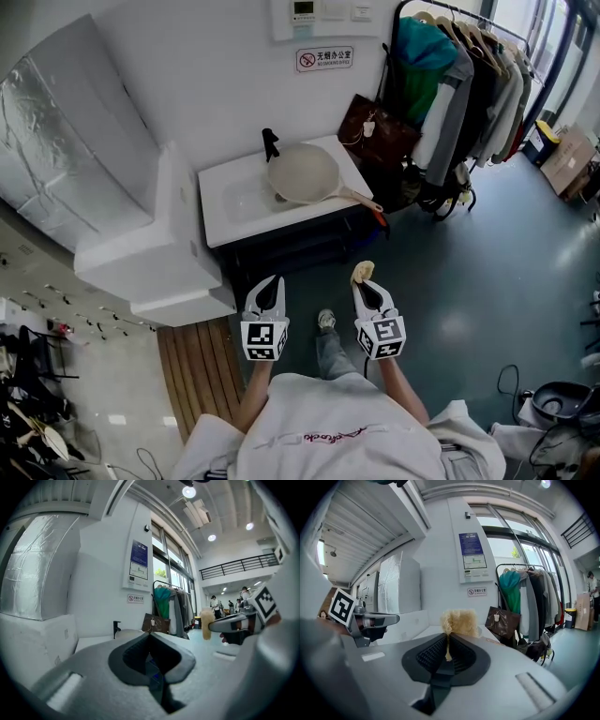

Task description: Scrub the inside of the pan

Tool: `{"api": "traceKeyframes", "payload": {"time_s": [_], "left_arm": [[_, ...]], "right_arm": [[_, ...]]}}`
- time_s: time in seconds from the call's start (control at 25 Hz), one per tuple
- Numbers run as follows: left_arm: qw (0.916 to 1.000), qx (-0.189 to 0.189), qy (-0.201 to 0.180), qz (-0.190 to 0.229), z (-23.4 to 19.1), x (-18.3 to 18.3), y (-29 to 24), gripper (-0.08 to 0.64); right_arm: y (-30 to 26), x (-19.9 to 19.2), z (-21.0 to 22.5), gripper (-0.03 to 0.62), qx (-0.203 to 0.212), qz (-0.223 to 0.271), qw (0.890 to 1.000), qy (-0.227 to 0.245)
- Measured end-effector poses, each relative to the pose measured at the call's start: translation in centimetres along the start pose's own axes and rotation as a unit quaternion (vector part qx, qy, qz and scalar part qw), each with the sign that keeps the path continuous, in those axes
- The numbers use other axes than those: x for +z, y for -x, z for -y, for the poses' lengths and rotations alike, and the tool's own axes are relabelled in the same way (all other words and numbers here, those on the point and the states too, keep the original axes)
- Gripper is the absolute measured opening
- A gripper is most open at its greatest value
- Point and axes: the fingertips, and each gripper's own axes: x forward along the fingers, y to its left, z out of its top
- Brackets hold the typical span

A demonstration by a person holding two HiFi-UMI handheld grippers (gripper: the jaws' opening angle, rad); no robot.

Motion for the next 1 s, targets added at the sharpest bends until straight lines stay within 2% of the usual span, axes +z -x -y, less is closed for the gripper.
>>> {"api": "traceKeyframes", "payload": {"time_s": [0.48, 1.0], "left_arm": [[1.0, 0.0, 0.001, -0.005, -2.3, 0.8, -7.2, 0.0], [0.9999, 0.002, 0.002, -0.014, -5.7, 2.6, -17.5, 0.0]], "right_arm": [[-6.6, 0.8, 2.7, 0.023, 0.016, -0.009, 1.0, -0.001], [-15.8, 3.6, 8.0, 0.024, 0.026, -0.015, 1.0, 0.001]]}}
